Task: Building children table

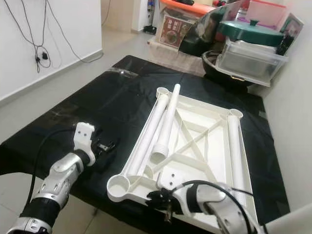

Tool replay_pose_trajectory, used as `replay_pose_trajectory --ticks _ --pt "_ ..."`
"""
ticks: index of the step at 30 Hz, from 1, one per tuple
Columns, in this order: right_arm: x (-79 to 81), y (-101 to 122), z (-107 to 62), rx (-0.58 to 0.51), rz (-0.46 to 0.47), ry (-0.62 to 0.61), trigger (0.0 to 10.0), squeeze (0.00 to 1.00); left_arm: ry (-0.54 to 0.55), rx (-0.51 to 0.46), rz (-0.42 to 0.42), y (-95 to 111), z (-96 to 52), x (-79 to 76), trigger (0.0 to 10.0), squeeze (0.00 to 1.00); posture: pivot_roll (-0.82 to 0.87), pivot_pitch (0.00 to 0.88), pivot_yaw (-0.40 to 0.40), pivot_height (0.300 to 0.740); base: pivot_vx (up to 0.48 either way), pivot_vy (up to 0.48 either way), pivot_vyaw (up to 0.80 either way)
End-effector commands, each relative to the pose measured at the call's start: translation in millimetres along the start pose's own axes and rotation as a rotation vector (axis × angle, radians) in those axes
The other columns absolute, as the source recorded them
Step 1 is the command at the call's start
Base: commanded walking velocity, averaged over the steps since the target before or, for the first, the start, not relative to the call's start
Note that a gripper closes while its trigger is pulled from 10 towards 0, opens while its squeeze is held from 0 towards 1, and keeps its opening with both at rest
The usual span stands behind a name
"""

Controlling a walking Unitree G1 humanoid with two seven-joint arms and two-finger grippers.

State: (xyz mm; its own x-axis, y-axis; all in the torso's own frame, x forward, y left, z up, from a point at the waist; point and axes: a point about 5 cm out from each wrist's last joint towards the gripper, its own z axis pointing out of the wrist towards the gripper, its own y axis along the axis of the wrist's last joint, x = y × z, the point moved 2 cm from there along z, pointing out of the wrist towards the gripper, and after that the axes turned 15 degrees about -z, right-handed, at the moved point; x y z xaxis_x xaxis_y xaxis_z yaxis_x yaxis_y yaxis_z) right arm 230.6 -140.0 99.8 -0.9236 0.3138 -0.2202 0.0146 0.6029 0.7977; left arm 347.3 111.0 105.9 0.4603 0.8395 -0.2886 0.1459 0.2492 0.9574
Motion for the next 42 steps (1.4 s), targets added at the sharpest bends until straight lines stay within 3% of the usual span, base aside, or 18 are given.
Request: replay_pose_trajectory --ticks 1,6,12,15,20,21,22,24,26,28,29,30,32,35,42 --pt "-25.1 -11 -12.6 0.079 0.038 -0.211 10.0 0.00 -0.013 0.018 0.004 -5 2.2 -4.1 10.0 0.00 0.10 0.000 -0.131 0.740 0.000 0.000 0.00" --pt "-38.4 0 -8.1 0.041 0.088 -0.368 10.0 0.00 -0.011 0.020 0.008 -5 3.5 -3.2 10.0 0.00 0.09 0.000 -0.127 0.740 0.000 0.000 0.00" --pt "-34.1 11 2.9 0.000 0.107 -0.386 10.0 0.00 -0.011 0.026 0.010 -7 2.6 -2.7 10.0 0.00 0.10 0.000 -0.129 0.740 0.000 0.000 0.00" --pt "-18.7 21 15.2 -0.044 0.112 -0.318 10.0 0.00 -0.012 0.030 0.010 -8 2.7 -3.4 10.0 0.00 0.10 0.000 -0.130 0.740 0.000 0.000 0.00" --pt "-15.7 25 16.5 -0.069 0.128 -0.310 10.0 0.00 -0.014 0.031 0.010 -8 3.2 -3.7 10.0 0.00 0.10 0.000 -0.130 0.740 0.000 0.000 0.00" --pt "-24.3 29 12.6 -0.103 0.136 -0.365 10.0 0.87 -0.014 0.031 0.011 -8 3.3 -3.6 10.0 0.00 0.10 0.000 -0.130 0.740 0.000 0.000 0.00" --pt "-33.1 34 8.2 -0.140 0.149 -0.418 10.0 1.00 -0.013 0.030 0.014 -8 3.5 -3.4 10.0 0.00 0.10 0.000 -0.130 0.740 0.000 0.000 0.00" --pt "-49.0 44 -0.5 -0.215 0.170 -0.510 10.0 1.00 -0.010 0.025 0.018 -7 3.9 -2.5 10.0 0.00 0.10 0.000 -0.133 0.740 0.000 0.000 0.00" --pt "-52.5 46 -2.4 -0.234 0.175 -0.531 10.0 1.00 -0.008 0.023 0.019 -6 4.1 -2.2 10.0 0.00 0.10 0.000 -0.133 0.740 0.000 0.000 0.00" --pt "-70.6 52 -11.2 -0.269 0.190 -0.660 10.0 1.00 0.052 -0.003 0.028 -2 3.0 6.3 10.0 0.00 0.10 0.000 -0.133 0.740 0.000 0.000 0.00" --pt "-70.6 52 -11.2 -0.269 0.190 -0.660 10.0 1.00 0.052 -0.003 0.028 -2 3.0 6.3 10.0 0.00 0.10 0.000 -0.133 0.740 0.000 0.000 0.00" --pt "-80.8 53 -15.7 -0.261 0.181 -0.757 10.0 1.00 0.162 -0.012 0.048 1 -0.5 22.7 10.0 0.00 0.11 0.000 -0.135 0.740 0.000 0.000 0.00" --pt "-82.6 52 -15.8 -0.249 0.170 -0.780 10.0 1.00 0.213 -0.008 0.060 1 -2.5 30.5 10.0 0.00 0.11 0.000 -0.135 0.740 0.000 0.000 0.00" --pt "-82.1 39 -9.5 -0.137 0.084 -0.816 10.0 1.00 0.367 -0.015 0.083 6 -14.9 58.3 10.0 0.00 0.12 0.000 -0.135 0.740 0.000 0.000 0.00" --pt "-89.0 22 -2.1 0.005 0.019 -0.845 10.0 1.00 0.422 -0.022 0.091 8 -20.5 68.4 10.0 0.00 0.14 0.000 -0.137 0.740 0.000 0.000 0.00"
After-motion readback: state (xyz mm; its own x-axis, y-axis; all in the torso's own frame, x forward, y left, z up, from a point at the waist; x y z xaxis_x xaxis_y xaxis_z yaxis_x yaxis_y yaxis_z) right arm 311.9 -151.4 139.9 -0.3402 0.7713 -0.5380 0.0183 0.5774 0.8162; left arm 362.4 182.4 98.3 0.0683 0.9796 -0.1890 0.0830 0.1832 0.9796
